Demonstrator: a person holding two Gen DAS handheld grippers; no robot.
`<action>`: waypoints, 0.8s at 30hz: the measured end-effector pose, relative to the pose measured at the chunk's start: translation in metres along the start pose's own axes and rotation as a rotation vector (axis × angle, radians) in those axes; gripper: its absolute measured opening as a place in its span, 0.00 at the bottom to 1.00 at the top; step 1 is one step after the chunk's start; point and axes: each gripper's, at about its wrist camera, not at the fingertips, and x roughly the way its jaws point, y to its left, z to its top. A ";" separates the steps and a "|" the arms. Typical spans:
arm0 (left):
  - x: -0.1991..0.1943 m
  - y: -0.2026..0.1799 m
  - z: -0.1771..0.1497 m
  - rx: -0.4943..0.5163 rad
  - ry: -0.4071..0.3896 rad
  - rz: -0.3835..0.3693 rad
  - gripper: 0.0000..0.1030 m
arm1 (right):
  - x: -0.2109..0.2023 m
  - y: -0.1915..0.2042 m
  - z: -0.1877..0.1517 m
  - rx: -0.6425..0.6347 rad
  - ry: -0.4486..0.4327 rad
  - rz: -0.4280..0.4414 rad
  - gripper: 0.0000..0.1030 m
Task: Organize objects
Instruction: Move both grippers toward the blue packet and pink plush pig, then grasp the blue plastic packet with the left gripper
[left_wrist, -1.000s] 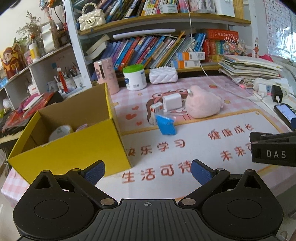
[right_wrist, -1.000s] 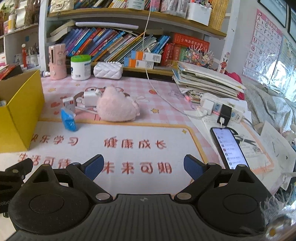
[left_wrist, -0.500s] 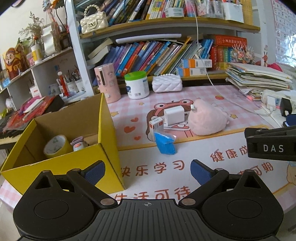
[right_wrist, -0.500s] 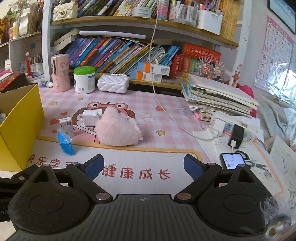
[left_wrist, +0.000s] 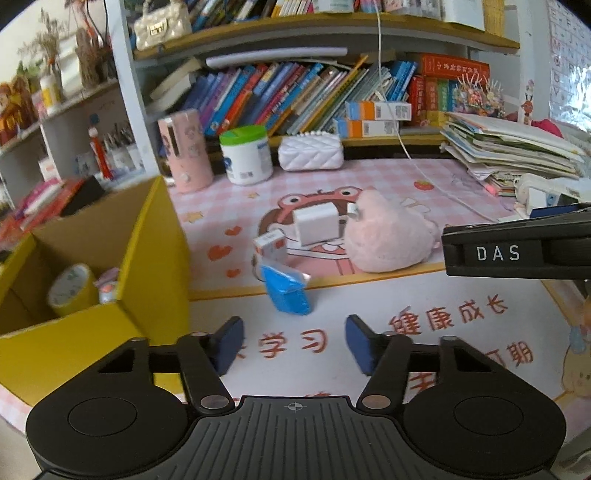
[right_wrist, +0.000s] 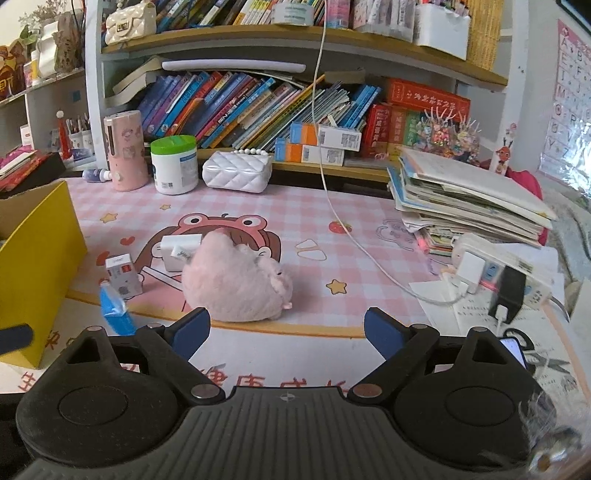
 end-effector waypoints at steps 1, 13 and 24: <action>0.006 -0.001 0.002 -0.015 0.015 0.004 0.51 | 0.004 -0.002 0.002 -0.004 0.002 0.006 0.88; 0.080 -0.001 0.024 -0.120 0.100 0.109 0.50 | 0.045 -0.012 0.014 -0.102 0.022 0.091 0.88; 0.115 0.005 0.031 -0.162 0.148 0.091 0.22 | 0.071 -0.015 0.019 -0.173 0.063 0.144 0.88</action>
